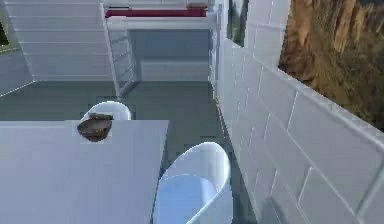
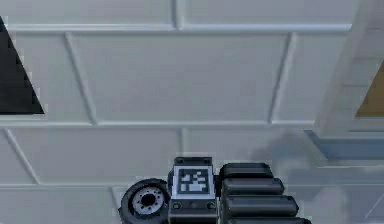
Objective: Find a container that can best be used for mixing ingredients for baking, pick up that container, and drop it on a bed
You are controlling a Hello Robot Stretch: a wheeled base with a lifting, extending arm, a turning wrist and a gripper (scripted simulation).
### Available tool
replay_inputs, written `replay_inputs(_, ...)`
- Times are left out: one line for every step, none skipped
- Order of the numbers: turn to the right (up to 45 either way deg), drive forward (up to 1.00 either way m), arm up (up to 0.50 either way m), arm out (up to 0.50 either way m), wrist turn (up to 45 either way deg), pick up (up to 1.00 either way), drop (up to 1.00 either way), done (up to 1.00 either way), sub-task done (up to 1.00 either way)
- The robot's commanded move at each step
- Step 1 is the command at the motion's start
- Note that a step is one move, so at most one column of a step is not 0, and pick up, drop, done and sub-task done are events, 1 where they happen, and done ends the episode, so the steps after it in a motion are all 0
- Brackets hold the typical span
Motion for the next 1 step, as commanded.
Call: replay_inputs(-45.0,0.0,0.0,0.0,0.0,0.0,0.0,0.0,0.0)
